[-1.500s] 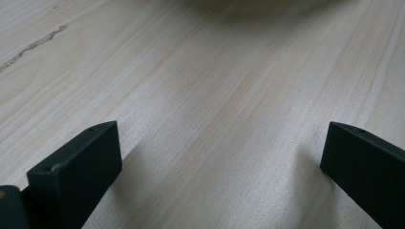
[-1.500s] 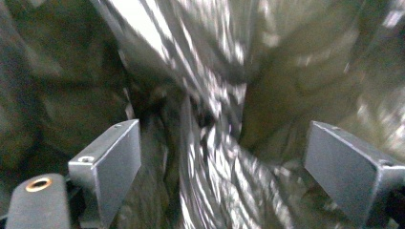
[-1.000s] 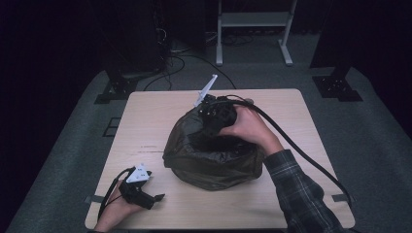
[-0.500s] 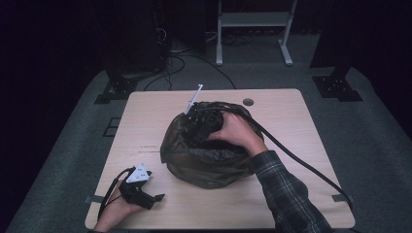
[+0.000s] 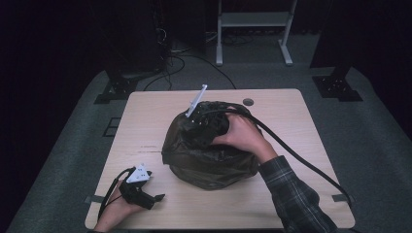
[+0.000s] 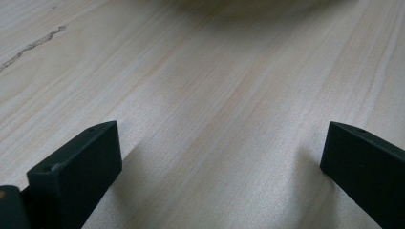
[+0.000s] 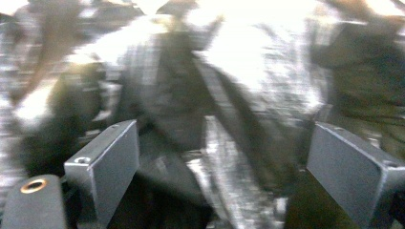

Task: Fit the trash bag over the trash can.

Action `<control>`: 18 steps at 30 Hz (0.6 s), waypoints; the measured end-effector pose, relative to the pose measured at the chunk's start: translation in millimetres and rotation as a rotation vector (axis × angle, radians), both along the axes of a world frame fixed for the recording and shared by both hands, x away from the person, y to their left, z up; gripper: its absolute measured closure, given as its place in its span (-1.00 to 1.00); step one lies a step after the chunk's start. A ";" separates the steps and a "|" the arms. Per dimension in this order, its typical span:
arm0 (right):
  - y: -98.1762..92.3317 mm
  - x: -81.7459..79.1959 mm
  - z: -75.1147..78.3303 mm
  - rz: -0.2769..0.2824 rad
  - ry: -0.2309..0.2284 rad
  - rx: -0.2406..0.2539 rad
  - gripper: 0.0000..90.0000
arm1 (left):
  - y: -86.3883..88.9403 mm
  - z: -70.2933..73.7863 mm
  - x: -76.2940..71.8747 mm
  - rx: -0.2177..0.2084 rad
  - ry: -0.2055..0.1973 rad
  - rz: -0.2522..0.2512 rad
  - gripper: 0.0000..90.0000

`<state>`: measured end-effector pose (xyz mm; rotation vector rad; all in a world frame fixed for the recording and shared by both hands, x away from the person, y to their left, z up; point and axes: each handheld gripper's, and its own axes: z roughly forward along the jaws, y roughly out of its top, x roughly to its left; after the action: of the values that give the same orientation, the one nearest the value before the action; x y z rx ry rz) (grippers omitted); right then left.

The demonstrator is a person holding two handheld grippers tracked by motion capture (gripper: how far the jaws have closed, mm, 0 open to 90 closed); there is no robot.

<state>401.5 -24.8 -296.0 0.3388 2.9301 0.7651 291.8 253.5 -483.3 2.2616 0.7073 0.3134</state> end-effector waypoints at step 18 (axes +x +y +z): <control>-14.5 -10.2 14.9 -0.020 -0.022 0.029 -0.79 | -0.3 0.0 -0.2 0.001 0.000 0.001 -1.00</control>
<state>391.3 -39.3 -281.0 0.3596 2.8929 0.8036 291.6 253.2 -483.3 2.2625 0.7085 0.3140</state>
